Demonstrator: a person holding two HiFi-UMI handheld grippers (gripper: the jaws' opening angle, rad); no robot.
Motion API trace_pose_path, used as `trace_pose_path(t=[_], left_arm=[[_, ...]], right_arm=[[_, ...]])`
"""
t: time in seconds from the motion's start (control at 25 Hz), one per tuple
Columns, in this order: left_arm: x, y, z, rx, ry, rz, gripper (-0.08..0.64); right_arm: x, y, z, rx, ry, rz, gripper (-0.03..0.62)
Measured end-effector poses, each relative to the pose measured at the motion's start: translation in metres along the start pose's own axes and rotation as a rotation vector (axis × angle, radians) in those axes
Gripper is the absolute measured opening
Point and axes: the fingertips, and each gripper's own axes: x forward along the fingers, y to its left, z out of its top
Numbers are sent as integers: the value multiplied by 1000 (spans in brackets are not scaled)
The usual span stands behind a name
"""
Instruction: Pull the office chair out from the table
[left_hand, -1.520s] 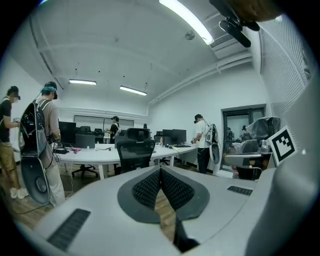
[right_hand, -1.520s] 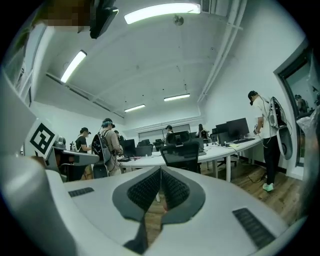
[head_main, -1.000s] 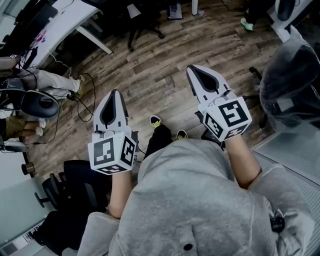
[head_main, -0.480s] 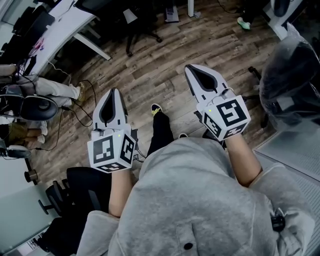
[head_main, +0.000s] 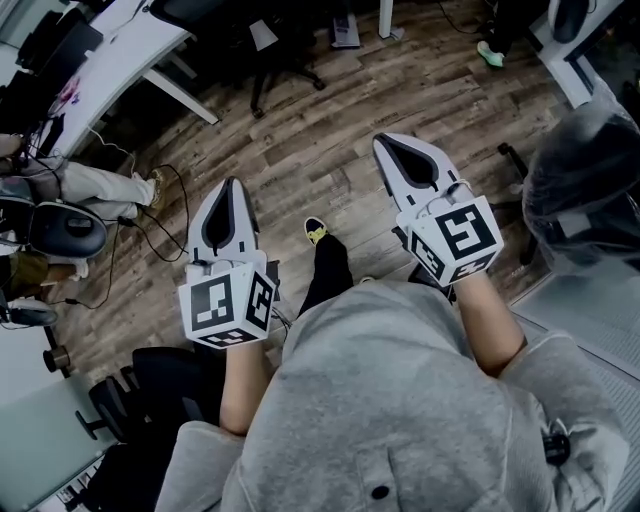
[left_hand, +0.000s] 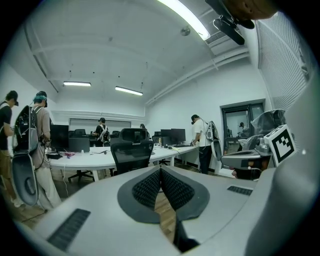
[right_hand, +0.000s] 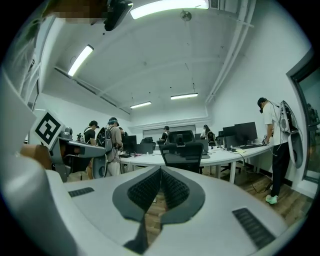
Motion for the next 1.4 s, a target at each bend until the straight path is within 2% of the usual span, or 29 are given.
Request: trace_pose_path(t=[0.4, 0.84, 1.4], left_arm=[[64, 59, -7, -50, 23, 14, 11], [121, 126, 9, -72, 29, 43, 11], [191, 195, 19, -53, 46, -5, 11]], right_arm=[[88, -12, 1, -43, 69, 14, 28], [182, -16, 11, -43, 102, 31, 28], [282, -8, 20, -51, 115, 37, 28]])
